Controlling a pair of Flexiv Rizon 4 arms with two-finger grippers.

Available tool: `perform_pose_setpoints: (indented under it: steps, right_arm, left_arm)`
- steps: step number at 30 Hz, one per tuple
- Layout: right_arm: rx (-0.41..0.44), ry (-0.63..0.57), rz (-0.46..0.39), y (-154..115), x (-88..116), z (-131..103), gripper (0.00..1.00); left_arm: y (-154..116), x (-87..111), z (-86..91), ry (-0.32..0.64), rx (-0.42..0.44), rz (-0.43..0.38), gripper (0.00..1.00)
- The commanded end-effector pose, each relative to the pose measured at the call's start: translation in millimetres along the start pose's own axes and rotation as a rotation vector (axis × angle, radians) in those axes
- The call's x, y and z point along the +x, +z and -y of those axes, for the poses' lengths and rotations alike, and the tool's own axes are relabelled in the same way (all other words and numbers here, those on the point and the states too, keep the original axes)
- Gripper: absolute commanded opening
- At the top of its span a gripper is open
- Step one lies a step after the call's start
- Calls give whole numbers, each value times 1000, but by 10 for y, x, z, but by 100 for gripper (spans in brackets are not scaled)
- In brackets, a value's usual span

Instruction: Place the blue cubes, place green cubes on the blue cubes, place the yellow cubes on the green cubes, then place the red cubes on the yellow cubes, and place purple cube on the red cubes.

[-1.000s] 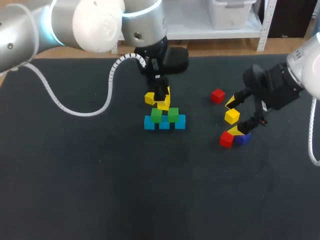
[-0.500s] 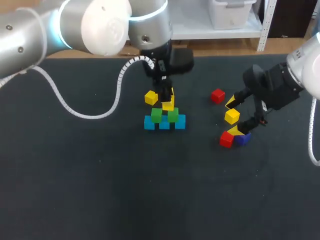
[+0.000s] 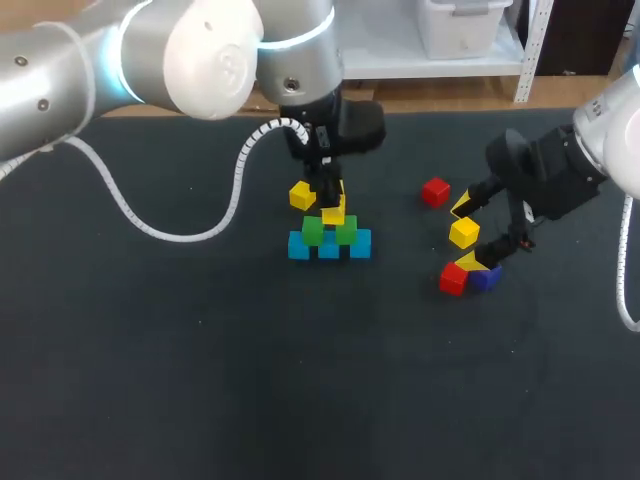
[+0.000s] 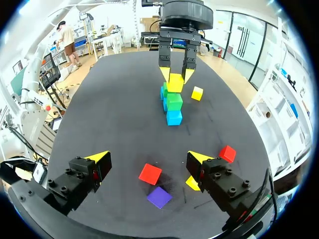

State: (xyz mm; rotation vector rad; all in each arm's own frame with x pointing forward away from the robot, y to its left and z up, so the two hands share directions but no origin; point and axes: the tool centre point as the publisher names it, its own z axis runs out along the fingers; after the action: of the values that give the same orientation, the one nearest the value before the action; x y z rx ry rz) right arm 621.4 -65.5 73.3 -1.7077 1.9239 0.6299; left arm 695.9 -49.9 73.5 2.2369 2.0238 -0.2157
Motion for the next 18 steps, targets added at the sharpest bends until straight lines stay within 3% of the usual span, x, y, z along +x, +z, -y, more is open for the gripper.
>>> perform_pose_setpoints:
  steps: [1,18]
  right_arm:
    - [-1,-1,3,7,5,7,100]
    - [-1,-1,3,7,5,7,100]
  left_arm:
    - [7,10,-7,-3,0,-1,0]
    - [61,36,9,-12,15,1,0]
